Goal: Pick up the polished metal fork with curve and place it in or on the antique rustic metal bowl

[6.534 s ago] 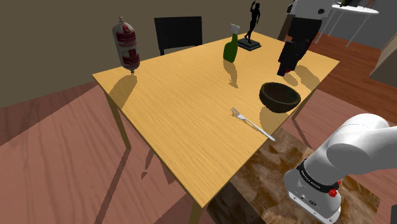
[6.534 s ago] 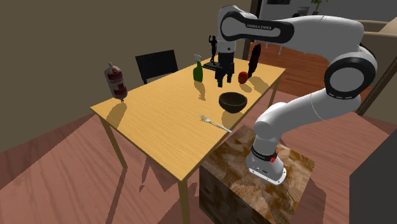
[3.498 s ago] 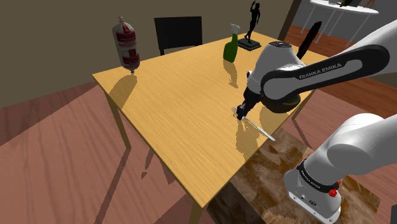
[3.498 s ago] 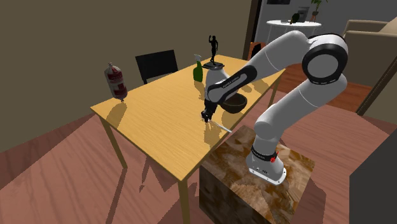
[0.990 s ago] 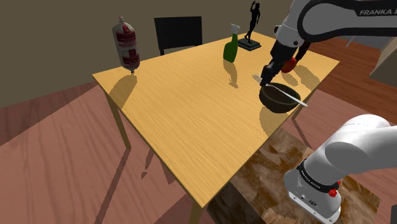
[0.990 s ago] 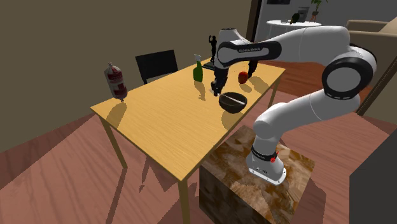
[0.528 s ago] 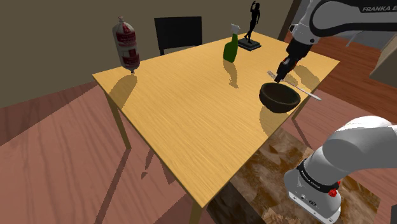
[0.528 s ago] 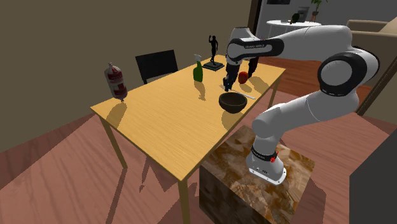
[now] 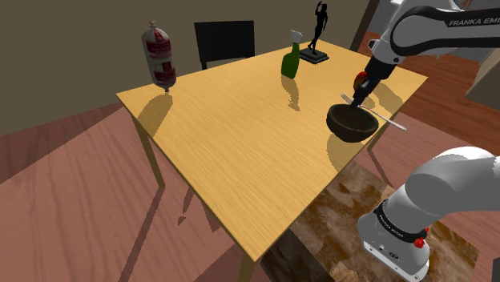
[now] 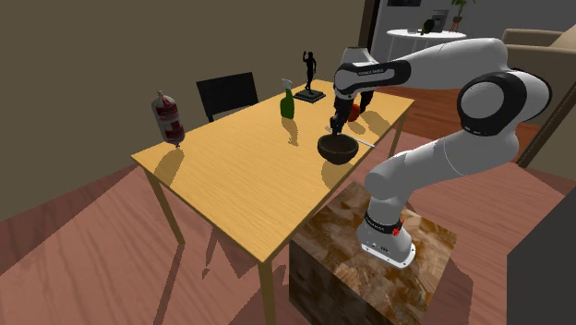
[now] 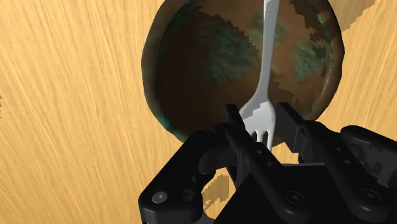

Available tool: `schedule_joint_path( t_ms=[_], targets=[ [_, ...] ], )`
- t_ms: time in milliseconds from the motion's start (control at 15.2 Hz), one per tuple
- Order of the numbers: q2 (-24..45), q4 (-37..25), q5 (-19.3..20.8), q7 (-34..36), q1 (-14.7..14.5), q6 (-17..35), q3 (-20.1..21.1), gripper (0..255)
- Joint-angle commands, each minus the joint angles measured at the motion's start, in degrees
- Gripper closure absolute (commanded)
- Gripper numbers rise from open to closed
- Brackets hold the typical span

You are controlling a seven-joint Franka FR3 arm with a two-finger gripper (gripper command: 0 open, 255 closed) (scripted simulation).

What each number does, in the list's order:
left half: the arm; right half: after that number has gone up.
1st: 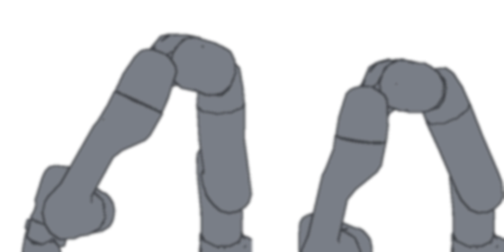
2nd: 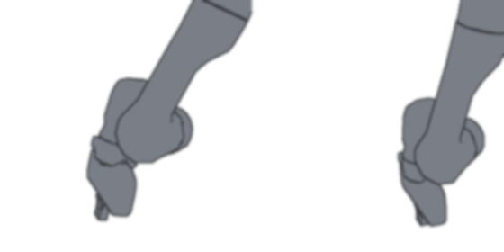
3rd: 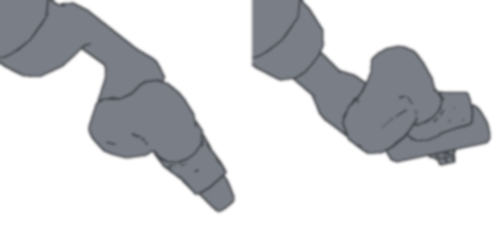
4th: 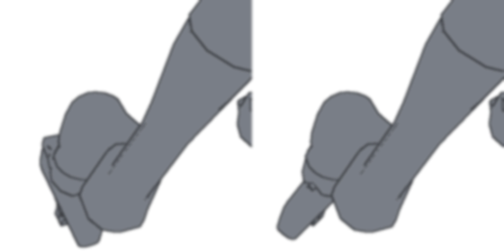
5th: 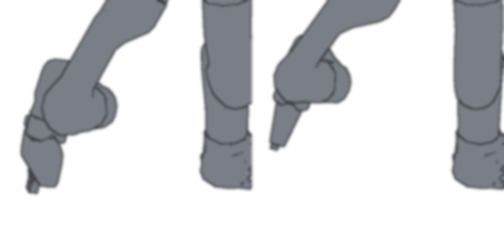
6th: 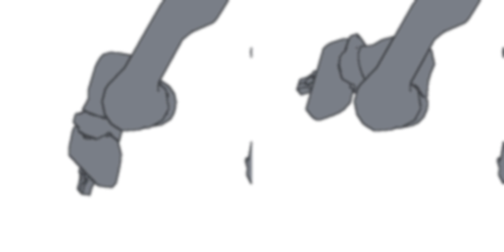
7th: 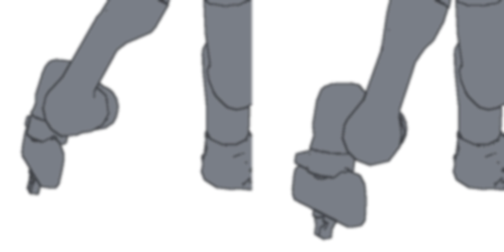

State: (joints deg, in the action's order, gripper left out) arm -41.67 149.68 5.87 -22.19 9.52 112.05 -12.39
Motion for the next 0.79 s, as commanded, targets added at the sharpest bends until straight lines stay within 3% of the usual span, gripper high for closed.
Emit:
schedule_joint_path(
  t_ms=[0, 462, 726],
  targets=[
    [0.33, 1.18, 0.18, -0.15, 0.1, 1.55, -0.28, 255],
    [1.91, 5.56, 0.68, -0.34, 0.27, 7.49, -1.03, 255],
    [1.91, 5.56, 0.68, -0.34, 0.27, 7.49, -1.03, 255]
  ],
)
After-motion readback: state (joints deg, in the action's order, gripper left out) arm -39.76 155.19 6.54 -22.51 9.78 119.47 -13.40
